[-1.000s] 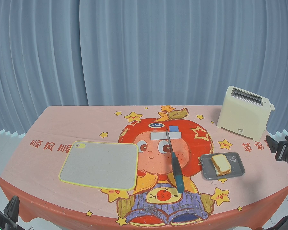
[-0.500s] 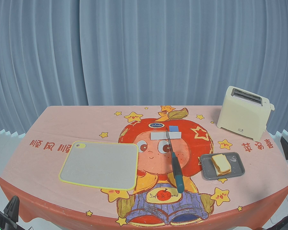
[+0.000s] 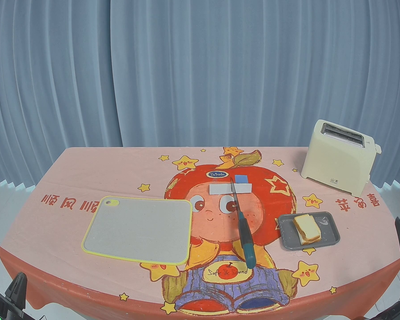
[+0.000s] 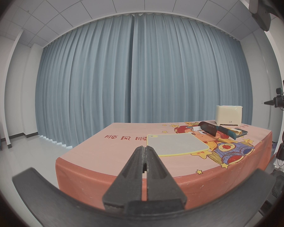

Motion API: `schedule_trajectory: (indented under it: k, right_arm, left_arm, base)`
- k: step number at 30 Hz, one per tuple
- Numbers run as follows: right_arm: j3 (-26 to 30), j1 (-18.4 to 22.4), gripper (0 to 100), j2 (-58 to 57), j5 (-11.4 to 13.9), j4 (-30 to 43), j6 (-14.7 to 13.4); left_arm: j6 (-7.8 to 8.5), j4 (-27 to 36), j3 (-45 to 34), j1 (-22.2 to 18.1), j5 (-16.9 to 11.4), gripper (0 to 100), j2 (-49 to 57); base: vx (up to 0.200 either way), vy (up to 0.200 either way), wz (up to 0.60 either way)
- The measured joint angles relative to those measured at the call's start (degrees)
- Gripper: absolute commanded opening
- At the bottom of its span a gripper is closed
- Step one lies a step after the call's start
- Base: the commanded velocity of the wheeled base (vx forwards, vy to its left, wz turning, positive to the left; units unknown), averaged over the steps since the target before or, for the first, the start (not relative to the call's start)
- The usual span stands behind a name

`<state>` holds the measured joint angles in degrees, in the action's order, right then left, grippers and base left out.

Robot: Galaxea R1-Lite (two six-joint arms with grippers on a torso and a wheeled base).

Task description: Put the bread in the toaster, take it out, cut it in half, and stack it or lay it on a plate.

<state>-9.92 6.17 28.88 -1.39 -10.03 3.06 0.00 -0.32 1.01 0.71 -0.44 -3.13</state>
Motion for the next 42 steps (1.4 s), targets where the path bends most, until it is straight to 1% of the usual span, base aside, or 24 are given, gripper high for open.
schedule_trajectory:
  k: [4, 7, 13, 18, 27, 42]
  right_arm:
    - [-0.7, -0.7, 100, -5.6, 1.0, 6.5, 0.0]
    - [-1.0, -1.1, 100, -8.9, 1.3, 7.6, 0.0]
    - [0.0, -1.4, 100, -12.8, 1.6, 7.9, 0.1]
    - [1.5, -1.5, 100, -14.8, 2.6, 7.9, 0.0]
    - [5.4, -1.5, 100, -17.9, 2.7, 8.0, 0.0]
    - [8.5, -1.6, 100, -20.2, 3.0, 8.1, 0.1]
  left_arm:
    - [0.0, 0.0, 0.0, 0.0, 0.0, 0, 0.0]
    - [0.0, 0.0, 0.0, 0.0, 0.0, 0, 0.0]
    - [0.0, 0.0, 0.0, 0.0, 0.0, 0, 0.0]
    - [0.0, 0.0, 0.0, 0.0, 0.0, 0, 0.0]
    - [0.0, 0.0, 0.0, 0.0, 0.0, 0, 0.0]
    - [0.0, 0.0, 0.0, 0.0, 0.0, 0, 0.0]
  base:
    - [0.0, 0.0, 0.0]
    - [0.0, 0.0, 0.0]
    - [0.0, 0.0, 0.0]
    - [0.0, 0.0, 0.0]
    - [0.0, 0.0, 0.0]
    - [0.0, 0.0, 0.0]
